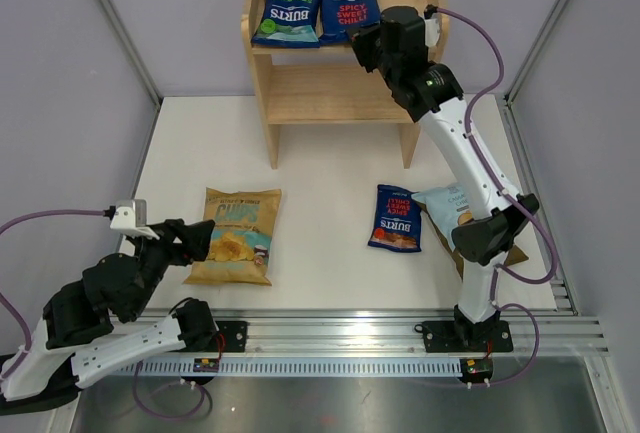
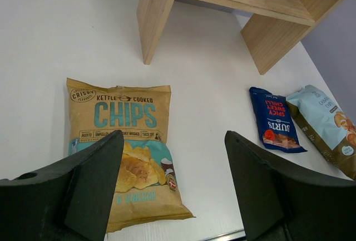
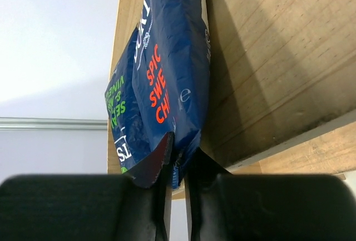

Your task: Place and organize the chips bags onto the shelf

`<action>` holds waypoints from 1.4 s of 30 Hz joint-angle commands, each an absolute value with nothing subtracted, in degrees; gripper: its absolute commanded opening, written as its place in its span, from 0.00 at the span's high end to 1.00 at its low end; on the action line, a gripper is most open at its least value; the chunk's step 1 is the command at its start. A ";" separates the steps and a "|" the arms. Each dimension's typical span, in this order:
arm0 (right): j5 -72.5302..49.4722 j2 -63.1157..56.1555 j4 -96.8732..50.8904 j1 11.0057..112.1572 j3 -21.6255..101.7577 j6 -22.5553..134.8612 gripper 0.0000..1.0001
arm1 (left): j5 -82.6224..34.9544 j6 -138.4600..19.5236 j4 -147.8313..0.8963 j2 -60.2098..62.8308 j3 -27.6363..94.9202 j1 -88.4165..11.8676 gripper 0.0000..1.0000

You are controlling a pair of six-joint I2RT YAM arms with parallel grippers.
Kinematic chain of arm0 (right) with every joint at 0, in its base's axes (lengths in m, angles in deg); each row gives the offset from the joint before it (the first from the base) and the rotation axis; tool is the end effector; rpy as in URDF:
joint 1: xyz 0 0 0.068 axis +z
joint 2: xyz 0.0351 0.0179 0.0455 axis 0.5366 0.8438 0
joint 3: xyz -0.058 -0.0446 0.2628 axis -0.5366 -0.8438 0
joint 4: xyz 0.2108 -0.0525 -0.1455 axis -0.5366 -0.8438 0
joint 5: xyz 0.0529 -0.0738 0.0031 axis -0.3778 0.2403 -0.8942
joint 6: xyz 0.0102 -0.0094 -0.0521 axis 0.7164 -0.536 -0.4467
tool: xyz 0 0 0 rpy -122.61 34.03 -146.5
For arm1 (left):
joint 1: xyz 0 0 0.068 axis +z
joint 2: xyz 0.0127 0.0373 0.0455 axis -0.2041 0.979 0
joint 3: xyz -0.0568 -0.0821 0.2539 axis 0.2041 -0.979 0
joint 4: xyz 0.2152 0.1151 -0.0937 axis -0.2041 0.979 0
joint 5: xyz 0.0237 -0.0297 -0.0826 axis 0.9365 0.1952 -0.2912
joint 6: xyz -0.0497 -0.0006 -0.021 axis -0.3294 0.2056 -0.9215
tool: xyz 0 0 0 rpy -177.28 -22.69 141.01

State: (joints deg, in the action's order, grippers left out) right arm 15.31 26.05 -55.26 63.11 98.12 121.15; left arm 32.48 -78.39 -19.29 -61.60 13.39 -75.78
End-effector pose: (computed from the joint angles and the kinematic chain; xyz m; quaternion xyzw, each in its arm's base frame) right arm 0.3679 0.2046 0.4936 0.3657 0.6683 0.4154 0.4972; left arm 0.0277 0.0036 0.3510 -0.0381 0.7561 -0.2034 0.6209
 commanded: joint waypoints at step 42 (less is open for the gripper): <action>9.75 -41.83 -64.14 63.57 37.84 77.03 0.01 | -7.55 -80.84 -62.30 -11.36 14.73 -69.09 0.01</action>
